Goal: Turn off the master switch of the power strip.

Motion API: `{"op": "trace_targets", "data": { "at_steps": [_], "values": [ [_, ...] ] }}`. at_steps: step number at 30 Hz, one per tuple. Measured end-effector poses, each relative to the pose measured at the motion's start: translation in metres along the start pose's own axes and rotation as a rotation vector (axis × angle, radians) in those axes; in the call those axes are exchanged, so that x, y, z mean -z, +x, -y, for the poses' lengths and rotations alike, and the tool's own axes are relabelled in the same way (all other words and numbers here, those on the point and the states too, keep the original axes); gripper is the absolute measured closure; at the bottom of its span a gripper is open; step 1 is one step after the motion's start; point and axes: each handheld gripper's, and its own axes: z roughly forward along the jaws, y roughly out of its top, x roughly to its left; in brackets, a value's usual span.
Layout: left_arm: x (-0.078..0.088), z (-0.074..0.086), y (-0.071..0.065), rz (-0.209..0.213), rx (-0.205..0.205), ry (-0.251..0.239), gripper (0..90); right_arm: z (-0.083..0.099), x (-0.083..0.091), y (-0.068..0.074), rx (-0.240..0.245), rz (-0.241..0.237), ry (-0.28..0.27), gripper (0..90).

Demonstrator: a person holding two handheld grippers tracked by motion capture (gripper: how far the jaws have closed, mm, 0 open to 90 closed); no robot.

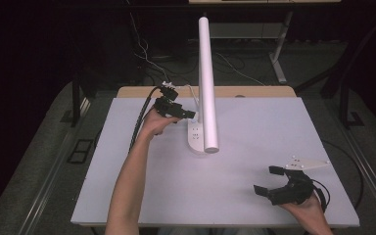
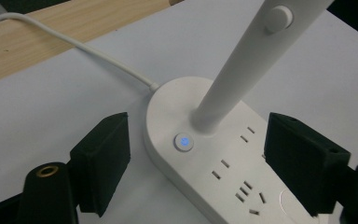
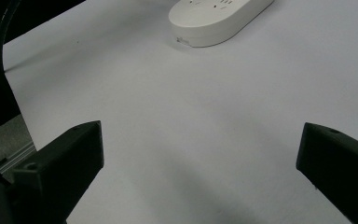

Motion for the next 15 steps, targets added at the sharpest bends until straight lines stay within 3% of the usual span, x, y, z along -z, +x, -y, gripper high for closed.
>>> {"op": "trace_targets", "data": {
  "at_steps": [5,6,11,15],
  "values": [
    [-0.005,0.002,0.003,0.012,0.037,-0.003,24.5,0.0,0.0,0.0,0.0,0.0,0.0,0.0],
    [-0.005,0.002,0.005,0.012,0.02,0.008,25.0,0.0,0.0,0.0,-0.001,-0.001,0.0,0.0],
    [-0.011,0.004,0.003,0.02,0.044,0.0,27.2,0.0,0.0,-0.001,0.004,0.002,-0.003,0.0],
    [-0.013,0.004,0.003,0.022,0.031,0.011,32.0,0.0,0.001,-0.001,-0.001,0.001,-0.002,0.0]
  ]
}}
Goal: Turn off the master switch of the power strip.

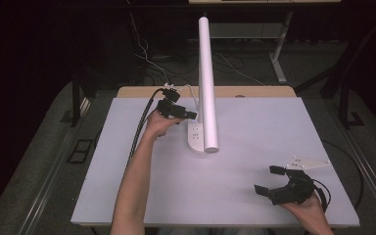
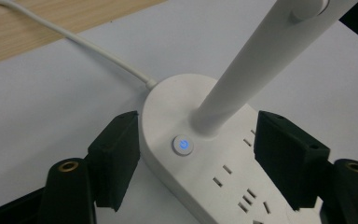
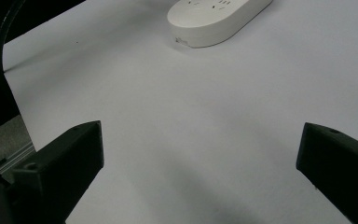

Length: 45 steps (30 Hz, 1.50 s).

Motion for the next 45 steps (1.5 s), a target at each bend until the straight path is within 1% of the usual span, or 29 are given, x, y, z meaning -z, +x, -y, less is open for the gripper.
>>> {"op": "trace_targets", "data": {
  "at_steps": [1,6,8,9,10,11,13,16,17,18,24,26,27,28,29,30,31,32,33,34,36,37,38,39,40,41,42,44,45],
  "values": [
    [0.0,0.0,0.0,-0.001,-0.002,-0.001,32.0,0.0,0.0,0.0,0.0,0.0,0.0,0.0],
    [-0.001,0.001,0.0,-0.006,-0.003,-0.004,40.2,0.0,-0.001,0.0,0.004,0.0,0.001,0.0],
    [-0.001,0.0,0.0,-0.009,-0.013,0.009,43.4,0.0,-0.001,0.0,0.005,-0.001,0.002,0.0],
    [-0.002,0.001,-0.001,-0.01,-0.014,0.006,47.5,0.0,-0.001,0.0,0.0,-0.002,0.005,0.0],
    [-0.004,0.001,-0.002,-0.011,-0.002,-0.002,47.5,0.0,-0.001,0.0,0.0,-0.002,0.005,0.0],
    [-0.004,0.001,-0.002,-0.008,-0.013,0.006,49.5,0.0,-0.001,0.0,0.002,-0.002,0.004,0.0],
    [-0.007,0.002,-0.003,-0.001,0.002,0.005,55.8,0.0,-0.001,0.0,0.001,-0.002,0.005,0.0],
    [-0.01,0.002,-0.002,-0.003,0.0,0.021,63.4,0.0,-0.001,0.0,0.002,-0.001,0.005,0.0],
    [-0.011,0.003,-0.002,-0.002,0.003,0.023,68.4,0.0,-0.001,0.0,0.002,-0.002,0.005,0.0],
    [-0.012,0.003,-0.003,-0.006,0.019,0.017,68.4,0.0,-0.001,0.0,0.002,-0.002,0.005,0.0],
    [-0.02,0.005,-0.006,-0.018,0.032,0.018,78.3,0.0,-0.001,0.0,0.005,-0.006,0.005,0.0],
    [-0.02,0.005,-0.005,-0.021,0.017,0.03,81.3,0.0,-0.001,0.0,0.005,-0.006,0.006,0.0],
    [-0.021,0.005,-0.005,-0.022,0.022,0.031,82.5,0.001,-0.001,0.0,0.011,-0.005,0.006,0.0],
    [-0.022,0.005,-0.003,-0.025,0.0,0.031,83.8,0.001,-0.001,0.0,0.01,-0.005,0.007,0.0],
    [-0.024,0.005,-0.005,-0.031,0.027,0.013,85.3,0.001,-0.001,0.0,0.011,-0.005,0.006,0.0],
    [-0.024,0.005,-0.004,-0.034,0.021,0.021,86.9,0.001,-0.001,0.0,0.011,-0.005,0.006,0.0],
    [-0.025,0.006,-0.004,-0.036,0.034,0.012,88.5,0.0,-0.001,0.0,0.007,-0.006,0.007,0.0],
    [-0.026,0.006,-0.005,-0.037,0.046,0.001,89.3,0.001,-0.001,0.0,0.011,-0.006,0.009,0.0],
    [-0.025,0.006,-0.003,-0.037,0.027,0.032,89.4,0.001,-0.001,0.0,0.009,-0.008,0.012,0.0],
    [-0.024,0.006,-0.001,-0.033,-0.012,0.058,89.4,0.001,-0.001,0.0,0.009,-0.008,0.012,0.0],
    [-0.029,0.007,-0.005,-0.04,0.03,0.027,89.5,0.0,-0.002,0.0,0.012,-0.008,0.013,0.0],
    [-0.029,0.008,-0.004,-0.037,0.012,0.043,89.5,0.001,-0.002,0.0,0.017,-0.008,0.013,0.0],
    [-0.031,0.008,-0.004,-0.036,0.012,0.043,89.5,0.001,-0.003,0.0,0.018,-0.009,0.013,0.0],
    [-0.035,0.009,-0.007,-0.04,0.059,0.003,89.5,0.001,-0.003,0.0,0.018,-0.008,0.014,0.0],
    [-0.035,0.009,-0.006,-0.042,0.044,0.018,89.5,0.001,-0.003,0.001,0.019,-0.008,0.014,0.0],
    [-0.037,0.009,-0.007,-0.044,0.053,0.011,89.4,0.001,-0.003,0.001,0.019,-0.008,0.014,0.0],
    [-0.037,0.009,-0.006,-0.04,0.056,0.009,89.4,0.001,-0.003,0.001,0.019,-0.008,0.014,0.0],
    [-0.037,0.01,-0.006,-0.026,0.081,0.002,87.9,0.001,-0.003,0.0,0.02,-0.009,0.014,0.0],
    [-0.037,0.01,-0.005,-0.022,0.081,0.001,87.2,0.001,-0.003,0.0,0.019,-0.011,0.014,0.0]
  ]
}}
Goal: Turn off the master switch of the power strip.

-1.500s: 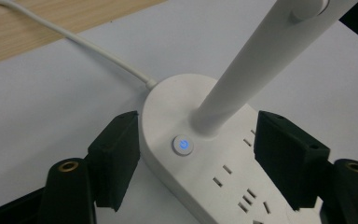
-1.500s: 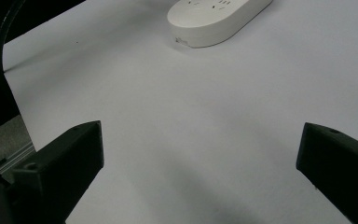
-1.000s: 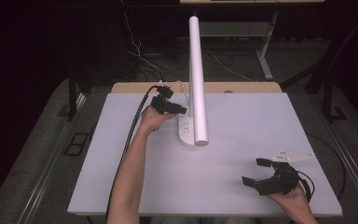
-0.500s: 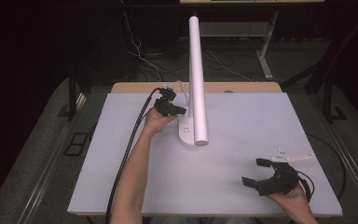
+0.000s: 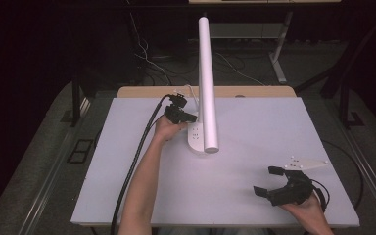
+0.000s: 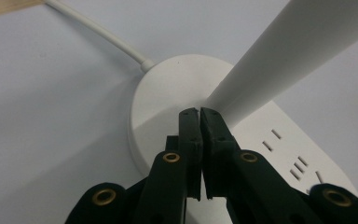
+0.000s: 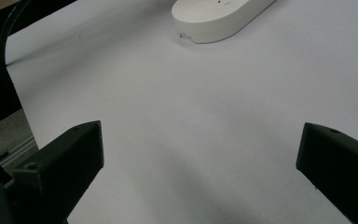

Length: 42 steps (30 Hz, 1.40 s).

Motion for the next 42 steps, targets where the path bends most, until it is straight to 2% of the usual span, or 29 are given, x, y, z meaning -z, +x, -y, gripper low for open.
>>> {"op": "trace_targets", "data": {
  "at_steps": [3,4,5,6,7,8,10,11,12,13,14,15,17,20,23,25,26,32,33,34,35,36,38,39,40,42],
  "values": [
    [0.002,0.001,0.002,0.001,-0.004,0.012,87.9,0.0,0.0,0.0,-0.003,-0.002,0.002,0.0],
    [0.001,0.001,0.002,-0.002,0.008,-0.002,88.8,0.0,0.0,0.0,-0.001,-0.002,0.003,0.0],
    [0.001,0.001,0.003,-0.003,0.0,0.001,89.4,0.0,0.0,0.001,-0.001,-0.003,0.004,0.0],
    [0.002,0.002,0.002,-0.012,0.022,-0.006,89.6,0.0,0.0,0.001,0.0,-0.003,0.003,0.0],
    [0.002,0.002,0.003,-0.02,0.024,-0.006,89.7,0.0,0.0,0.001,-0.001,-0.004,0.003,0.0],
    [0.002,0.003,0.005,-0.015,0.023,-0.005,89.8,0.0,0.0,0.001,0.001,-0.004,0.003,0.0],
    [0.001,0.004,0.006,-0.004,0.056,-0.026,89.9,0.0,-0.001,0.001,0.003,-0.004,0.003,0.0],
    [0.001,0.005,0.007,0.002,0.056,-0.022,90.0,0.0,-0.001,0.001,0.003,-0.004,0.002,0.0],
    [0.0,0.006,0.006,0.005,0.086,-0.044,90.0,0.0,-0.001,0.001,0.004,-0.004,0.002,0.0],
    [-0.001,0.007,0.007,0.01,0.093,-0.053,90.0,0.0,0.0,0.001,0.0,-0.004,0.003,0.0],
    [0.001,0.007,0.009,0.013,0.082,-0.034,90.0,0.0,0.0,0.001,-0.001,-0.004,0.003,0.0],
    [-0.001,0.008,0.007,0.015,0.113,-0.061,90.0,0.0,0.0,0.001,-0.001,-0.004,0.003,0.0],
    [0.0,0.008,0.008,0.022,0.112,-0.057,90.0,0.0,0.0,0.0,-0.002,-0.003,0.003,0.0],
    [0.0,0.01,0.01,0.042,0.139,-0.06,90.0,0.0,-0.001,0.0,-0.002,-0.003,0.005,0.0],
    [-0.001,0.01,0.009,0.049,0.135,-0.059,90.0,0.0,-0.001,0.0,0.003,-0.002,0.004,0.0],
    [-0.002,0.009,0.006,0.038,0.137,-0.057,90.0,0.0,-0.001,0.0,0.002,-0.003,0.004,0.0],
    [-0.001,0.009,0.005,0.026,0.123,-0.051,90.0,0.0,-0.001,0.0,0.003,-0.004,0.005,0.0],
    [-0.002,0.009,0.002,0.012,0.121,-0.053,90.0,0.0,-0.001,0.001,0.005,-0.003,0.002,0.0],
    [-0.001,0.008,0.003,0.007,0.099,-0.031,90.0,0.0,-0.001,0.001,0.004,-0.003,0.003,0.0],
    [-0.002,0.008,0.001,0.002,0.126,-0.051,90.0,0.0,-0.001,0.001,0.004,-0.003,0.003,0.0],
    [-0.002,0.008,0.001,0.001,0.126,-0.05,90.0,0.0,-0.001,0.001,0.004,-0.004,0.003,0.0],
    [0.0,0.009,0.003,0.002,0.098,-0.027,90.0,0.0,-0.001,0.001,0.004,-0.005,0.003,0.0],
    [-0.002,0.01,0.002,0.006,0.136,-0.058,90.0,0.0,0.0,0.002,0.001,-0.007,0.001,0.0],
    [-0.001,0.012,0.003,0.009,0.13,-0.056,90.0,0.0,0.0,0.002,0.006,-0.006,-0.004,0.0],
    [-0.002,0.012,0.003,0.004,0.143,-0.064,90.0,0.0,0.0,0.002,0.006,-0.006,-0.004,0.0],
    [-0.002,0.013,0.001,-0.008,0.132,-0.064,90.0,0.001,0.002,0.002,-0.001,-0.005,-0.002,0.0]
  ]
}}
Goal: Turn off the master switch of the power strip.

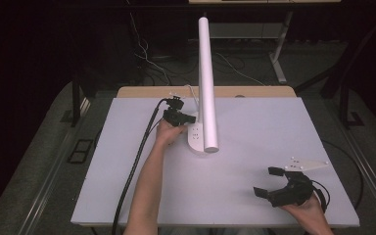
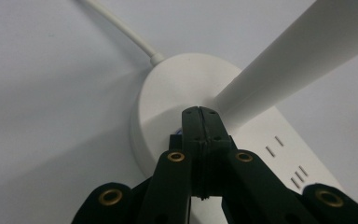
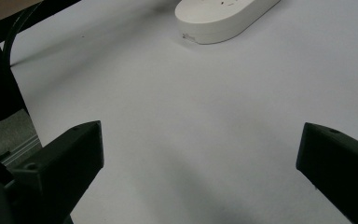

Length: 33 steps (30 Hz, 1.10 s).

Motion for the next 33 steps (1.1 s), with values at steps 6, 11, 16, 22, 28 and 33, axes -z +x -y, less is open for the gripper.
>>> {"op": "trace_targets", "data": {
  "at_steps": [6,11,16,22,28,33],
  "values": [
    [0.001,-0.002,-0.003,-0.022,-0.022,0.024,90.0,0.0,-0.001,-0.001,0.0,-0.001,0.002,0.0],
    [0.009,-0.004,-0.002,-0.035,-0.106,0.074,90.0,0.001,0.0,-0.004,-0.009,0.003,-0.001,0.0],
    [0.015,-0.004,-0.003,-0.05,-0.117,0.041,90.0,0.001,-0.002,-0.002,-0.004,0.008,0.004,0.0],
    [0.029,-0.009,-0.008,-0.026,-0.124,-0.008,90.0,0.001,-0.002,-0.004,-0.009,0.013,0.006,0.0],
    [0.044,-0.01,-0.013,-0.019,-0.142,-0.038,90.0,0.001,-0.002,-0.006,-0.013,0.016,0.002,0.0],
    [0.058,-0.008,-0.018,-0.008,-0.136,-0.083,90.0,0.001,-0.002,-0.006,-0.01,0.018,0.002,0.0]
  ]
}}
